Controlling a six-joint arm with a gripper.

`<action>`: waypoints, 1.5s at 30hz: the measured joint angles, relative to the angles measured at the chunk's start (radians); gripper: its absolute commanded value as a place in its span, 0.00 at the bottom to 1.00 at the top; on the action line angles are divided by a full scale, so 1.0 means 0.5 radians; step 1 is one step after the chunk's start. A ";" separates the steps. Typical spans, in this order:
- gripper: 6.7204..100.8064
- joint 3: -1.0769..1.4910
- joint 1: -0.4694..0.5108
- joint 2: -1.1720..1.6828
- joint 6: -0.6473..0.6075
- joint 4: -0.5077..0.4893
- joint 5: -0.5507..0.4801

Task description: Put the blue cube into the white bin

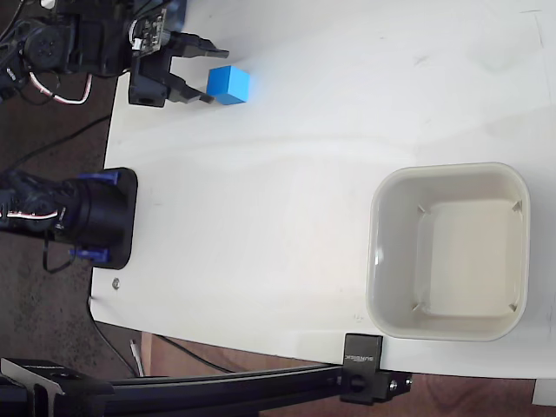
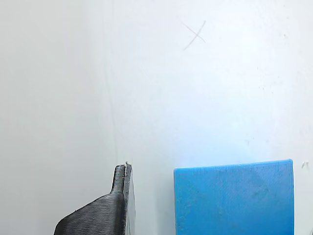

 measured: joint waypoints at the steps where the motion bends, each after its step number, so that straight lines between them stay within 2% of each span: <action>1: 0.99 0.003 0.003 0.000 0.006 0.000 0.000; 19: 0.97 0.117 0.006 -0.003 0.018 -0.163 -0.018; 32: 0.95 0.153 0.006 -0.006 0.031 -0.184 -0.021; 34: 0.91 0.175 0.006 -0.006 0.031 -0.206 -0.028; 38: 0.76 0.199 0.006 -0.006 0.018 -0.221 -0.028; 43: 0.46 0.206 0.006 -0.006 0.015 -0.221 -0.009; 45: 0.39 0.202 0.006 -0.009 0.012 -0.202 -0.003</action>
